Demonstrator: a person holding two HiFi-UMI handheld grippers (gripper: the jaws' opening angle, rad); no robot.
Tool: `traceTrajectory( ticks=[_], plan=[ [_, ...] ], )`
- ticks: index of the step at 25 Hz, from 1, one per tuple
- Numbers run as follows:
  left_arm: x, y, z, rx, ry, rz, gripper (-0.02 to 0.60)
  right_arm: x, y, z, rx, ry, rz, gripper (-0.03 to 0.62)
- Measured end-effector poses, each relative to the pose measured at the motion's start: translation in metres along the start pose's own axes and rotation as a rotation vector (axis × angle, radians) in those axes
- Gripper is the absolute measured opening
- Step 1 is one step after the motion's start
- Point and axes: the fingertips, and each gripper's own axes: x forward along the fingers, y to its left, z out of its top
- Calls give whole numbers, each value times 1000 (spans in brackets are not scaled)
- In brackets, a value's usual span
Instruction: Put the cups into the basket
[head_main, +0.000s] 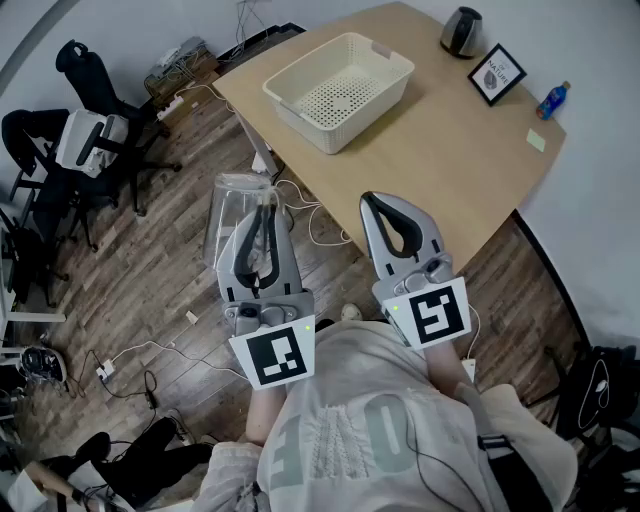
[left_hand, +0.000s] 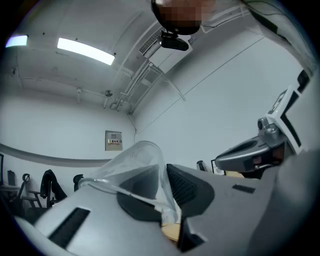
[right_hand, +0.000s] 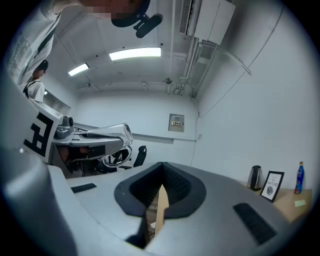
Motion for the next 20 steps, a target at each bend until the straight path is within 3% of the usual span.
traceTrajectory(
  ticks=[11, 20],
  plan=[
    [0, -2, 1, -2, 1, -3, 46, 3, 8, 7, -42, -18, 35, -2],
    [3, 0, -7, 15, 8, 27, 46, 7, 7, -3, -13, -42, 93, -2]
  ],
)
